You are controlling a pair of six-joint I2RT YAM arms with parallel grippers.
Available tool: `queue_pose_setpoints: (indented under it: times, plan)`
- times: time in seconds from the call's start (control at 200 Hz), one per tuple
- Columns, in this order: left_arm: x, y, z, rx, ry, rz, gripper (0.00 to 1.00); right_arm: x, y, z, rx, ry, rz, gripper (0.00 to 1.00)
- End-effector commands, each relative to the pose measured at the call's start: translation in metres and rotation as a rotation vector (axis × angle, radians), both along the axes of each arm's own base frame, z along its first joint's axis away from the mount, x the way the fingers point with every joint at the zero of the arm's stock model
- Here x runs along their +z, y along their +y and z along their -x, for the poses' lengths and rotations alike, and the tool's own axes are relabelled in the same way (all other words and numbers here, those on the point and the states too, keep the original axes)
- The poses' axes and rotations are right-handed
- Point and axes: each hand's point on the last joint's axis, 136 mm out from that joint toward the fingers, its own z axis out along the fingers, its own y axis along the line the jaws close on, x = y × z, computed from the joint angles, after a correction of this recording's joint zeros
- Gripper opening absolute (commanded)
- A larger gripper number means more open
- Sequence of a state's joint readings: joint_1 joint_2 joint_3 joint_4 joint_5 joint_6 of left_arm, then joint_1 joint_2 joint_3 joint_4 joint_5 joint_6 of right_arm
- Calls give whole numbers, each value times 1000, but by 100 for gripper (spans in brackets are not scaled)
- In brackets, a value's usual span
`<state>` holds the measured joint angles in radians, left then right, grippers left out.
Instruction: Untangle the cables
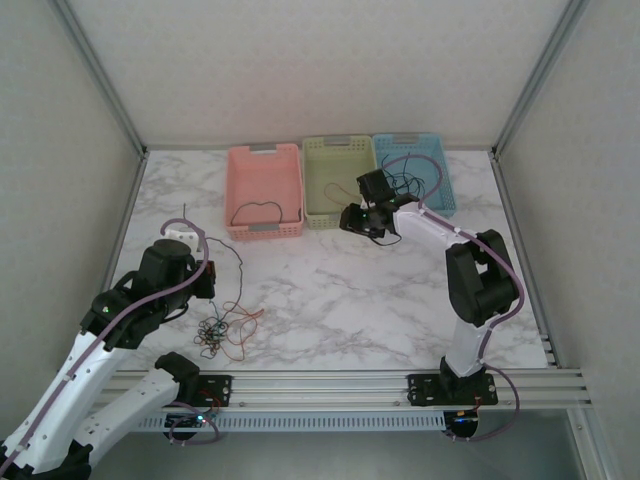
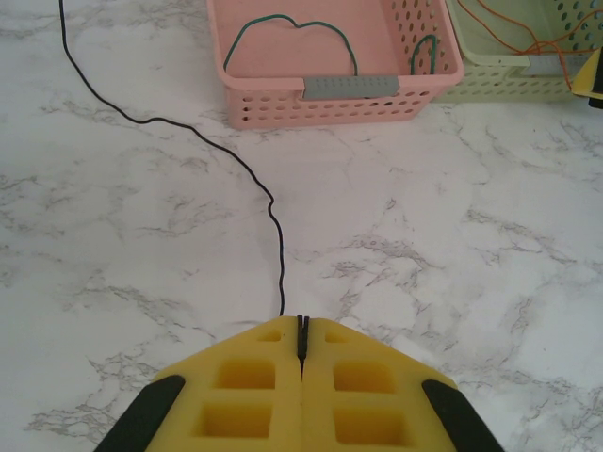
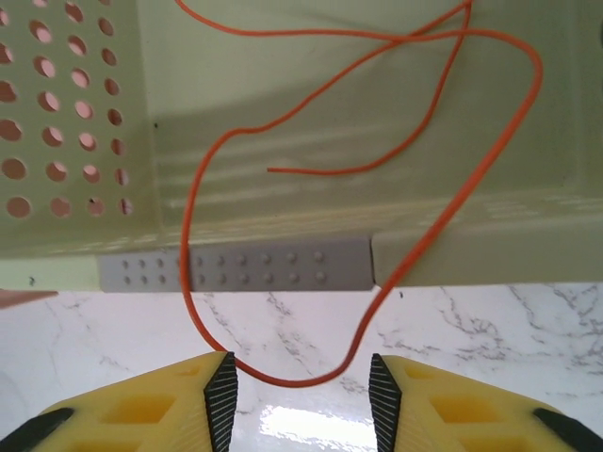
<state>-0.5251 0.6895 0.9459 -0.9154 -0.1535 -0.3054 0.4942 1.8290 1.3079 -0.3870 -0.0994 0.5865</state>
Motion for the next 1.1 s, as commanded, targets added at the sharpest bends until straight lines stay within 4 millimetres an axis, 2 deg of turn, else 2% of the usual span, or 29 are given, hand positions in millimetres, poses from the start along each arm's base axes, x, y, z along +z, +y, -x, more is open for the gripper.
queue_pose_setpoints:
  times: [0.0,0.075,0.19,0.305,0.601,0.791,1.026,1.096]
  plan:
    - [-4,-1,-2,-13,3,-5,0,-4,4,-5,-12,-7,-22,39]
    - [-4,-1,-2,-13,2,-5,0,-3,5,-7,-8,-11,-29,31]
    - [-4,-1,-2,-14,2,-4,0,2,6,-7,-12,-23,-36,14]
    - [-4,-1,-2,-12,1,-5,0,20,8,-9,-11,-64,-67,0]
    - [-4,-1,-2,-12,1,-5,0,57,13,-37,-6,-135,-69,0]
    - [-4,-1,-2,-12,0,-3,0,67,16,-65,-33,-159,-69,0]
    - [-5,-1,-2,-13,3,-4,0,28,13,-110,-86,-114,25,0]
    - [-5,-2,-2,-14,4,-3,0,27,18,-114,-80,-109,15,0]
